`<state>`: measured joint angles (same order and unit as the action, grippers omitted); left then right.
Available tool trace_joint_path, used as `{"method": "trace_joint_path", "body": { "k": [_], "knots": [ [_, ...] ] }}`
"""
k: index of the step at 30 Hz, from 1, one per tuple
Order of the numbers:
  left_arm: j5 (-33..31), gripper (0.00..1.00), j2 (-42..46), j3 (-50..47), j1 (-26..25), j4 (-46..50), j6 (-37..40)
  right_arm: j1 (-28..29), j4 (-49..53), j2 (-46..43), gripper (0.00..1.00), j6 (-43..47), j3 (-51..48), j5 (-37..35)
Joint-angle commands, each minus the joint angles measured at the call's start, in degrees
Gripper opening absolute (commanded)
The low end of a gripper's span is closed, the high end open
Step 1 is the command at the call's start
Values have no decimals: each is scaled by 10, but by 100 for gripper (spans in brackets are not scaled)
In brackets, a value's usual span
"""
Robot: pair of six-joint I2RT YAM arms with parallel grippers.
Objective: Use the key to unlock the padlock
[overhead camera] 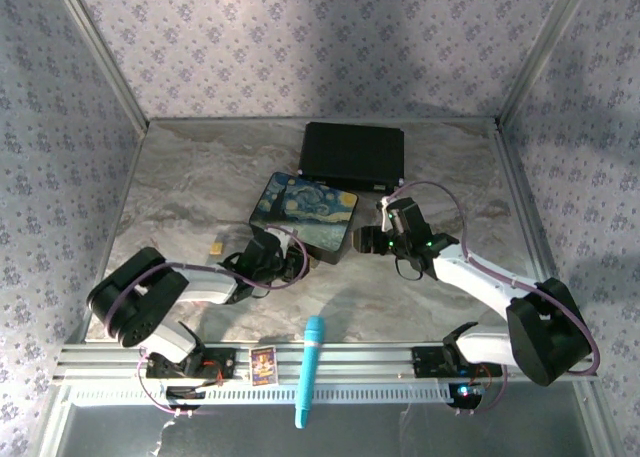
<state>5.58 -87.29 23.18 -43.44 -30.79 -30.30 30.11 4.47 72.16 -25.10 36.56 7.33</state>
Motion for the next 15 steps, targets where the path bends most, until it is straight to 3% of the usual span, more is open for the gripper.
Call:
{"method": "trace_joint_path", "body": {
  "k": [1, 9, 15],
  "knots": [
    [34, 45, -34, -1, -4, -72, -32, -3, -2, -1, 71, -8, -4, 4],
    [24, 37, -96, 3, -40, -113, -80, -4, 0, 7, 71, -8, 3, 8],
    [-6, 22, -59, 13, -43, 4, -99, -3, 9, 2, 71, -9, 13, 8]
  ]
}}
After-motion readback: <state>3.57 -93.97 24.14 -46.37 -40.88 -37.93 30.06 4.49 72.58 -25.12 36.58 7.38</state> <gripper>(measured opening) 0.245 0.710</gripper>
